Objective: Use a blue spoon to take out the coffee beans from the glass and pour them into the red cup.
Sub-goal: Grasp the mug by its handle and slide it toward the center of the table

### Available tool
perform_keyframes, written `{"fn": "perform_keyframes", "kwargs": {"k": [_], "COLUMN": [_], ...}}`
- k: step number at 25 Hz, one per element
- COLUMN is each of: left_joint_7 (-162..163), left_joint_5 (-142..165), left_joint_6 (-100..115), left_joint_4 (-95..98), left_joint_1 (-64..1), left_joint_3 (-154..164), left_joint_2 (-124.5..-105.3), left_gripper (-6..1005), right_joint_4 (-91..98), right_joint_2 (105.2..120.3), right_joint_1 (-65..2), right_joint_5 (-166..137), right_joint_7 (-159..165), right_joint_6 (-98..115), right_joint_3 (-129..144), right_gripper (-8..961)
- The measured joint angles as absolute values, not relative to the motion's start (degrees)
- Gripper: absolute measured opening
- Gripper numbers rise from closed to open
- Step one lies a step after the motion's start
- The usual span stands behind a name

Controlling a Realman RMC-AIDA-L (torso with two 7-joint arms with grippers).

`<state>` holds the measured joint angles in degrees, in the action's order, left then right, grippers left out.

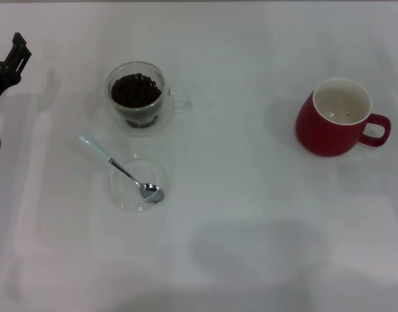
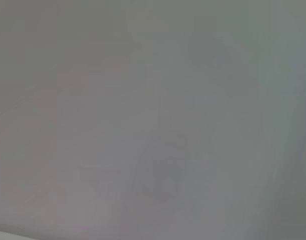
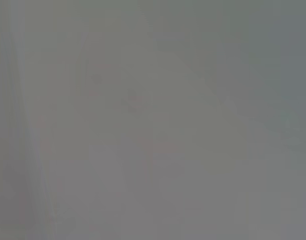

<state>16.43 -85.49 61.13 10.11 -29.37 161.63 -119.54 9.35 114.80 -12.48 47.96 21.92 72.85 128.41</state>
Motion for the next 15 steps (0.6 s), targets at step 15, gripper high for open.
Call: {"fn": "perform_keyframes", "kwargs": {"k": [15], "left_joint_7": [16.4], "left_joint_5": [-83.7], "left_joint_6": [66.4], "left_joint_4": [10.7], "left_joint_1": [-24.5], "left_joint_3": [162.1], "left_joint_2": [-119.38], "left_gripper": [896], "right_joint_4": [9.0], "right_joint_2": [115.13], "right_joint_1": [-10.9], "right_joint_5": [47.2], "right_joint_7": [23.0], "right_joint_6": [74.8], "right_joint_3": [130.5], "right_gripper": [850]}}
